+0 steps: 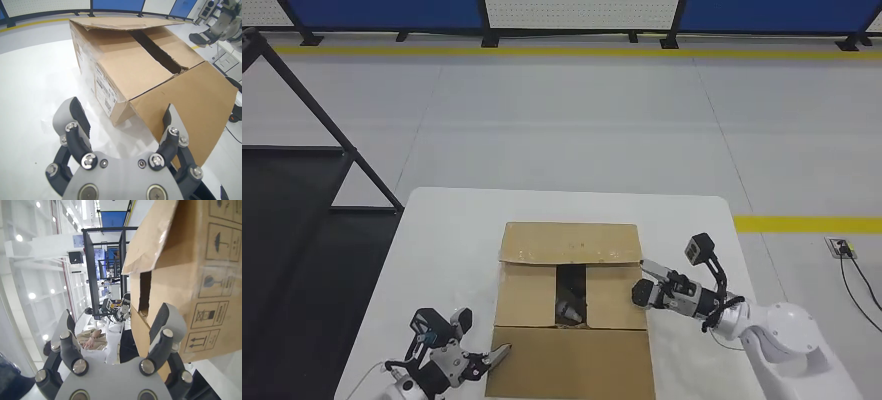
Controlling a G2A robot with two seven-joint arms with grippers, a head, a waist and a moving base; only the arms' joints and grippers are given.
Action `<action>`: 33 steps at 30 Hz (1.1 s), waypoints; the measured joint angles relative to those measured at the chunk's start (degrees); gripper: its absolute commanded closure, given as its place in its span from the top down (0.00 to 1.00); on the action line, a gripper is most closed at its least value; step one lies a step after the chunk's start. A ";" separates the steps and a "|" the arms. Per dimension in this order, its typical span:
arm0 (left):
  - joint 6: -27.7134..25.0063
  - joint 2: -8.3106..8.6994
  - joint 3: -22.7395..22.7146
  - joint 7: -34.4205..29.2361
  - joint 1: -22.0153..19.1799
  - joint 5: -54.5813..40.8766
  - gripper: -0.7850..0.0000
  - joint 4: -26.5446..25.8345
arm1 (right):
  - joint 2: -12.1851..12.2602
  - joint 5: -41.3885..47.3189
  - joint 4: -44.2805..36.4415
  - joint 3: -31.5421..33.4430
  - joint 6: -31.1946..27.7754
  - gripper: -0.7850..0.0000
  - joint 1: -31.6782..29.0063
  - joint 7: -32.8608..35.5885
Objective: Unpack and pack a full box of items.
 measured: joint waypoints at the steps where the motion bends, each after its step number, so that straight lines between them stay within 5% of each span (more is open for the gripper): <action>1: 0.09 0.00 0.12 0.04 -0.10 -0.13 1.00 0.00 | -0.16 -0.05 0.95 -0.92 0.60 1.00 1.15 -0.44; 11: 1.00 0.06 0.95 0.01 -1.01 -0.97 1.00 0.94 | -2.35 2.11 7.05 -7.93 -4.26 1.00 11.99 -6.82; 19: 1.81 0.04 1.99 0.09 -1.58 -1.85 1.00 1.53 | -4.18 -9.10 7.85 -14.42 -4.71 1.00 19.68 -20.38; 28: 3.27 0.06 2.27 0.32 -2.09 -2.29 1.00 1.91 | -4.22 -9.54 7.82 -14.60 -4.54 1.00 19.91 -20.51; 33: 3.41 0.13 2.35 -0.26 -2.68 -2.35 1.00 2.03 | -4.97 -3.78 8.14 -13.55 -5.42 1.00 18.11 -26.89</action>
